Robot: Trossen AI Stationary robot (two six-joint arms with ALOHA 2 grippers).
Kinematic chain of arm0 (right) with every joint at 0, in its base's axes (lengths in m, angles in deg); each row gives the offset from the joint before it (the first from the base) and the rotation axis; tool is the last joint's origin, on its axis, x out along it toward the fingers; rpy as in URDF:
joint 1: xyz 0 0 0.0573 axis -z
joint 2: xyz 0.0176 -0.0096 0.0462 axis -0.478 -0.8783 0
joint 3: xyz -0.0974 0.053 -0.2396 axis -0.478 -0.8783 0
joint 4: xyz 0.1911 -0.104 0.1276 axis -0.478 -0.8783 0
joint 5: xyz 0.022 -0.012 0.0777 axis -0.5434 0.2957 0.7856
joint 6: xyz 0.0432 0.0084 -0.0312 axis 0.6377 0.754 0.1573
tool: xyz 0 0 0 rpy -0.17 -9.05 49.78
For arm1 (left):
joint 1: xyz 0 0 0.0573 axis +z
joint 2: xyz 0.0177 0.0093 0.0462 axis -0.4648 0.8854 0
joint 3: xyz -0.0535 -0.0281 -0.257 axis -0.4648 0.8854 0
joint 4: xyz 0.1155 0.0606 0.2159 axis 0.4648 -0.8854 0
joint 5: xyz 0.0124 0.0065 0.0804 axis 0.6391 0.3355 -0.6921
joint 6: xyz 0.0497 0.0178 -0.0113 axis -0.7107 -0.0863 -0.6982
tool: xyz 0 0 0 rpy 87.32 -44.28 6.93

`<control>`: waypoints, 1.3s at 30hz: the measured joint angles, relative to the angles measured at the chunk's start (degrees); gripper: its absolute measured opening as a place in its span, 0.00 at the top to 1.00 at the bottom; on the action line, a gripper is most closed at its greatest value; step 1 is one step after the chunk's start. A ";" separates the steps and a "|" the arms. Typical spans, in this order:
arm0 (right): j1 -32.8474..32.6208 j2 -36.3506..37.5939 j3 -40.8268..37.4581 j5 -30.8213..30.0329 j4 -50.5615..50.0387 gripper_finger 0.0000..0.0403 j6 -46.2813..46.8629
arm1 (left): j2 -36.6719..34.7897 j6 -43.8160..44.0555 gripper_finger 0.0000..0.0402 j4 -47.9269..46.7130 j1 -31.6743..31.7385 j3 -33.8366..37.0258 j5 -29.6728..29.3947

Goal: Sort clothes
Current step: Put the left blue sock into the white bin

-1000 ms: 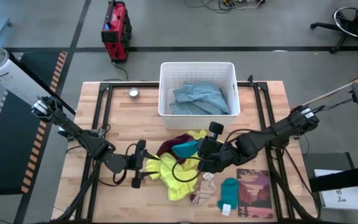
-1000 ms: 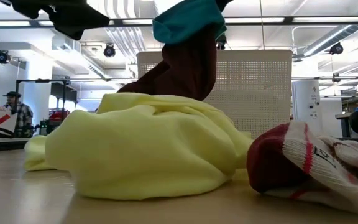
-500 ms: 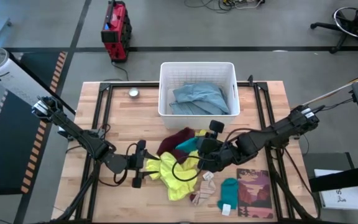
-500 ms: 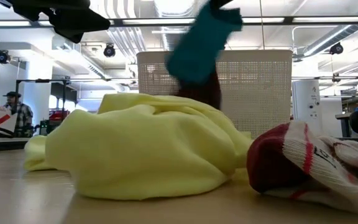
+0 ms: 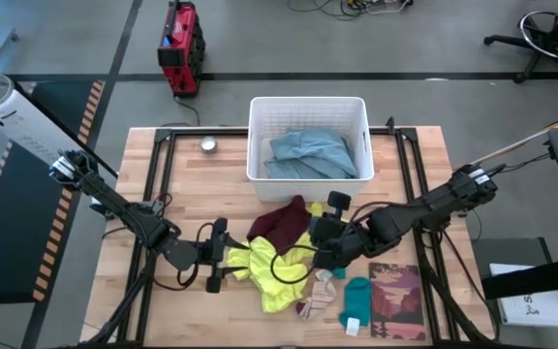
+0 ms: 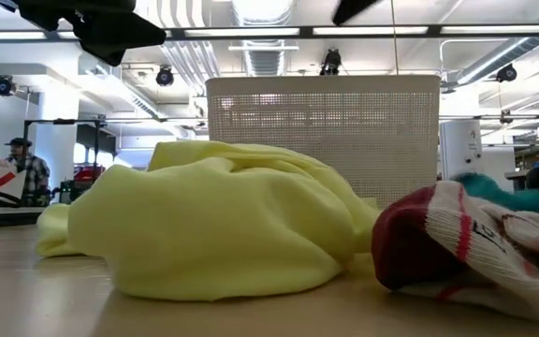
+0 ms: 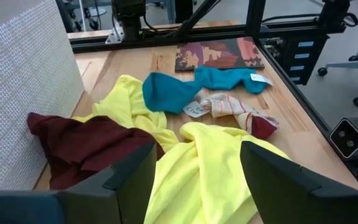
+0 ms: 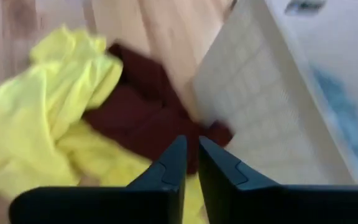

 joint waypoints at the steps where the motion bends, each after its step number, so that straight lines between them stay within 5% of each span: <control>1: -0.07 -0.07 -0.77 1.58 -0.87 0.91 1.83 | 0.00 0.00 0.46 0.00 0.00 0.00 0.00; 11: -2.35 -0.32 -15.31 16.51 2.04 0.60 15.45 | 0.00 -0.20 0.45 -0.61 0.00 0.22 0.09; 21: -1.16 -0.32 -26.51 18.67 6.41 0.47 24.92 | 0.00 0.29 0.43 -0.60 0.00 0.44 0.15; 27: 1.64 -0.32 -31.57 24.21 12.00 0.58 24.58 | 0.00 0.42 0.47 -0.59 -0.01 0.44 0.26; 33: 1.90 -0.28 -28.99 24.23 13.27 0.94 19.36 | 0.00 0.59 0.50 -0.59 -0.01 0.44 0.31; 39: 1.78 -0.25 -20.13 22.63 10.42 0.99 12.32 | 0.00 0.59 0.54 -0.56 -0.02 0.44 0.31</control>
